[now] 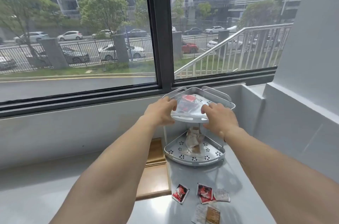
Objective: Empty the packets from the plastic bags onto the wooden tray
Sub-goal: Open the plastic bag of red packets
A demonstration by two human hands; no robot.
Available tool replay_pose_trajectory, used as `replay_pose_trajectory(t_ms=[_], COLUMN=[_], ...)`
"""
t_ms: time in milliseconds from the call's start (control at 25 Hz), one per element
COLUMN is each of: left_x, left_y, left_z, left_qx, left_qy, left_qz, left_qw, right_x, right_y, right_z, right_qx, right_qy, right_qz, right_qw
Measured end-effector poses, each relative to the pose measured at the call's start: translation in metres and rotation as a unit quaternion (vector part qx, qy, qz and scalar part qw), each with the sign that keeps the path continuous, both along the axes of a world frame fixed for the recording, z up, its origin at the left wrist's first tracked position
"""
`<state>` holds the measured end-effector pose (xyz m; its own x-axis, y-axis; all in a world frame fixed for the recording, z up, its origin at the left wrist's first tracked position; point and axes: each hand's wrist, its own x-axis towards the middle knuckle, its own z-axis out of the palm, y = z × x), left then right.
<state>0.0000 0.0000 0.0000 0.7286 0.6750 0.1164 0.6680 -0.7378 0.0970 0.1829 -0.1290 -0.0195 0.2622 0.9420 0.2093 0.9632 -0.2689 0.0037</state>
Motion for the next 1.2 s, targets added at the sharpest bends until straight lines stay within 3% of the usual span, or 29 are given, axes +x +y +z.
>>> replay_pose_trajectory(t_ms=[360, 680, 920, 1200], left_x=[0.006, -0.003, -0.023, -0.063], left_y=[0.008, -0.001, -0.005, -0.018], left_z=[-0.014, 0.001, 0.019, 0.026], left_qx=[-0.001, -0.036, -0.093, -0.139], left_qy=[-0.034, -0.14, -0.292, -0.45], left_qz=[0.026, 0.063, 0.077, 0.053], left_qw=[0.999, 0.988, 0.949, 0.88], right_x=[0.015, 0.008, -0.016, -0.056], right_y=[0.019, 0.012, 0.006, 0.008], right_z=[-0.007, 0.015, 0.041, 0.059], right_qx=[0.057, 0.16, 0.244, 0.356], right_qy=[-0.001, 0.198, 0.279, 0.318], right_qz=[0.009, -0.035, -0.051, 0.014], right_qw=[0.998, 0.966, 0.928, 0.878])
